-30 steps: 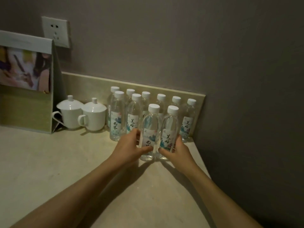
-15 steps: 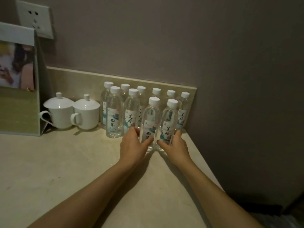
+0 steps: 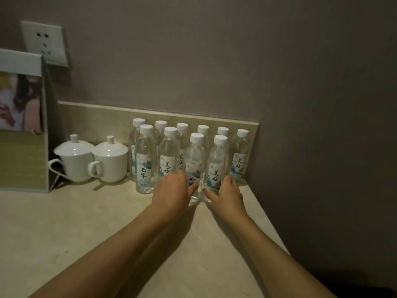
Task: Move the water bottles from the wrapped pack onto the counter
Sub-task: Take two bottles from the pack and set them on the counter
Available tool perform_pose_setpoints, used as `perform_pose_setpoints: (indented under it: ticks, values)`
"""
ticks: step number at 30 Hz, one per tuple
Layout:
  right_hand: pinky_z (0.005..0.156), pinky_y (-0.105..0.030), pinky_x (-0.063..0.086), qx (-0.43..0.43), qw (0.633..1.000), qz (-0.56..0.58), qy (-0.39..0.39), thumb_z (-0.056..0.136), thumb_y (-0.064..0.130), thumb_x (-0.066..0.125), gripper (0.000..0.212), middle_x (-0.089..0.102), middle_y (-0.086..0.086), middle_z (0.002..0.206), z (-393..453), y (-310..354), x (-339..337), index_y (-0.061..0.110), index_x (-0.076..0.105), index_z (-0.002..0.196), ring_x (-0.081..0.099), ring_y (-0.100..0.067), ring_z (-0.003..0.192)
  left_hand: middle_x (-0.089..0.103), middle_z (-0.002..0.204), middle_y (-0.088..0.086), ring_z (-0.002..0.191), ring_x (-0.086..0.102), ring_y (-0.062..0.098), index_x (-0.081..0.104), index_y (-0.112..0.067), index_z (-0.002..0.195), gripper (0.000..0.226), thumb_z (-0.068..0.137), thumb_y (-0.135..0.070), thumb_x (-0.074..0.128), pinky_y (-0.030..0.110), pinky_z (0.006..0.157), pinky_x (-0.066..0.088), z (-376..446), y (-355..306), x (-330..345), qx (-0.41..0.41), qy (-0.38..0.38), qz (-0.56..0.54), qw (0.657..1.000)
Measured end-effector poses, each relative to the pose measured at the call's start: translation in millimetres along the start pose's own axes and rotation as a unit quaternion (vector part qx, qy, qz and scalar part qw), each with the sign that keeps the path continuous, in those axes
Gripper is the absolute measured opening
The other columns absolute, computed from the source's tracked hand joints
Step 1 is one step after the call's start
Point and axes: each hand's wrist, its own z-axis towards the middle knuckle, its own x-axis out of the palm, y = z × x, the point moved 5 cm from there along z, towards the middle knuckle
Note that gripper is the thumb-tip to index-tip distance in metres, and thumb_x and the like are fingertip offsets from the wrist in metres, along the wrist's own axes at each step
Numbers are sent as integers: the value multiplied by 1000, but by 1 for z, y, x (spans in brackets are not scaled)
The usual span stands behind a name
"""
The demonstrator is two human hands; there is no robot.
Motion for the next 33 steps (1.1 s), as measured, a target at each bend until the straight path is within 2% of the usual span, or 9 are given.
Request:
perform_pose_setpoints:
  ticks: [4, 10, 14, 22, 26, 30, 33]
  values:
    - [94, -38, 45, -4, 1000, -15, -4, 85, 44, 65, 65, 47, -13, 136, 5, 2, 0, 8, 37, 132, 50, -31, 121, 50, 74, -4, 68, 50, 14, 59, -15, 93, 38, 90, -53, 54, 24, 63, 40, 4, -4, 1, 9, 2, 61, 998]
    - [91, -37, 46, -4, 1000, -18, -7, 86, 45, 63, 64, 47, -12, 135, 8, 1, 3, 9, 36, 132, 51, -30, 120, 49, 74, -3, 68, 50, 15, 59, -15, 94, 38, 90, -53, 54, 26, 63, 43, 9, -4, 4, 3, -1, 73, 997]
    - [91, -38, 48, 2, 1000, -18, -7, 87, 44, 64, 62, 48, -13, 134, 11, 3, 5, 9, 36, 130, 52, -30, 119, 46, 69, -5, 65, 50, 14, 60, -15, 92, 38, 90, -52, 55, 23, 59, 38, 11, -4, 6, -4, -1, 72, 997]
    - [92, -39, 48, 2, 1000, -21, -2, 87, 44, 63, 64, 47, -14, 136, 15, 6, 5, 8, 35, 133, 51, -31, 120, 52, 74, -1, 69, 54, 16, 60, -11, 90, 37, 90, -48, 56, 24, 62, 47, 20, -4, 11, -16, 33, 54, 998]
    - [94, -38, 46, 7, 1000, -22, -1, 88, 44, 62, 67, 45, -14, 138, 17, 6, 6, 6, 33, 136, 50, -31, 122, 50, 70, -1, 68, 54, 15, 60, -11, 86, 38, 92, -48, 53, 25, 64, 51, 22, -5, 12, -15, 50, 68, 996]
    - [97, -41, 47, 18, 1000, -8, 6, 87, 43, 63, 67, 44, -14, 139, 19, 6, 7, 7, 33, 136, 49, -31, 123, 41, 61, -5, 65, 51, 13, 53, -15, 76, 37, 94, -48, 49, 23, 60, 45, 24, -6, 14, -7, 64, 79, 995]
    - [98, -42, 47, 21, 1000, -9, 7, 88, 43, 63, 68, 44, -14, 139, 21, 5, 8, 6, 34, 136, 49, -32, 123, 44, 63, -4, 66, 56, 16, 57, -13, 79, 38, 95, -47, 49, 26, 64, 53, 26, -6, 16, -13, 74, 73, 994]
